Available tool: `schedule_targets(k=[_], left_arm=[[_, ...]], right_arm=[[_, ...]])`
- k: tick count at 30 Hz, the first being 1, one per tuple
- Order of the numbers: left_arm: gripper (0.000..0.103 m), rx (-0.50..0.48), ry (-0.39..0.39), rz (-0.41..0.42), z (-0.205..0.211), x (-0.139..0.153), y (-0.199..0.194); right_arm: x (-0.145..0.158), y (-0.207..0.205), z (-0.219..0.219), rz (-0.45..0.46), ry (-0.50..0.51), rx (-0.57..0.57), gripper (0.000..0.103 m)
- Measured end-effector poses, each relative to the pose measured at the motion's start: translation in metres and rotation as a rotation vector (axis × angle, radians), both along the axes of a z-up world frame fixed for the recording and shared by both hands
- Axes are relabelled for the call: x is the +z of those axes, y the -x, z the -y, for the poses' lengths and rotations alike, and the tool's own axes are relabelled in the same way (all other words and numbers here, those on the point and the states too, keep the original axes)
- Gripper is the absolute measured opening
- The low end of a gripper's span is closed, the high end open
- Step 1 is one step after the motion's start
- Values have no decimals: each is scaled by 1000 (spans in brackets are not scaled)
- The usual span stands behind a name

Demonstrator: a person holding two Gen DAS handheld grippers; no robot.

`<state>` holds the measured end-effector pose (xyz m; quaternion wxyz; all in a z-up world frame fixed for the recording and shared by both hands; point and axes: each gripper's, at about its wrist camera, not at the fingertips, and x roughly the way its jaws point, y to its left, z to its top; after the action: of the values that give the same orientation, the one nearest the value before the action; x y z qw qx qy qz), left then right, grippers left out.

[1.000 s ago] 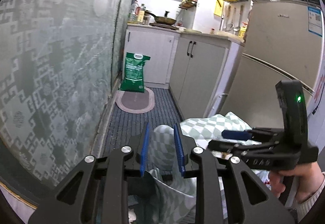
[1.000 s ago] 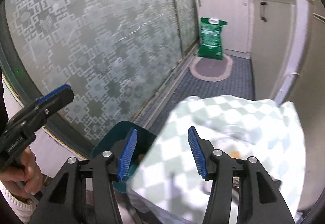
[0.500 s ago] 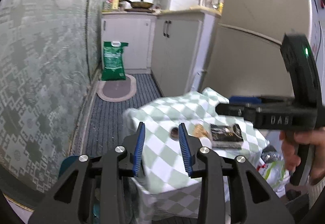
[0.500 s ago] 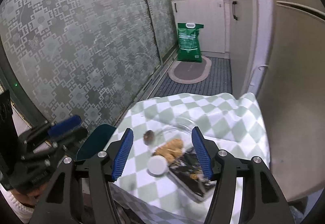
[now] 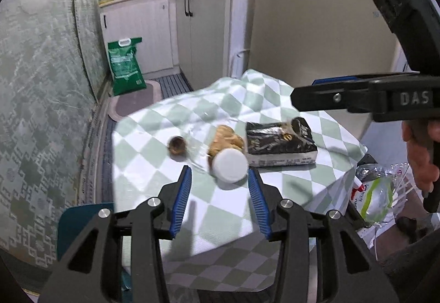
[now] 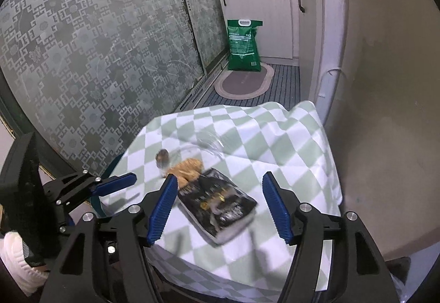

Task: Collect trash
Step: 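Move both open tools back over the table toward the remaining items, then grasp the white bottle cap with the left tool while the right tool grasps the black snack bag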

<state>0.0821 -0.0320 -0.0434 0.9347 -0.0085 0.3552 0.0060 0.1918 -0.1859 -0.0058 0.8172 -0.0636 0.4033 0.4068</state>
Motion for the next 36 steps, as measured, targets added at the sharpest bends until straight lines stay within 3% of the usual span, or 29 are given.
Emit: schedule_targets(k=[9, 12, 18, 23, 31, 36], left_arm=[[45, 10, -35, -27, 9, -11, -15], [34, 9, -39, -32, 10, -14, -19], [33, 1, -35, -31, 10, -14, -17], [33, -3, 5, -21, 6, -6, -12], [33, 2, 115, 8, -8, 12, -2], [33, 8, 143, 5, -15, 16, 1]], right_arm=[[-9, -3, 14, 0, 23, 22, 69], [-11, 1, 15, 23, 37, 74, 74], [-27, 17, 4, 105, 125, 203, 82], [-38, 16, -4, 90, 99, 261, 83], [-53, 2, -8, 42, 40, 255, 84], [-58, -2, -15, 37, 14, 242, 84]])
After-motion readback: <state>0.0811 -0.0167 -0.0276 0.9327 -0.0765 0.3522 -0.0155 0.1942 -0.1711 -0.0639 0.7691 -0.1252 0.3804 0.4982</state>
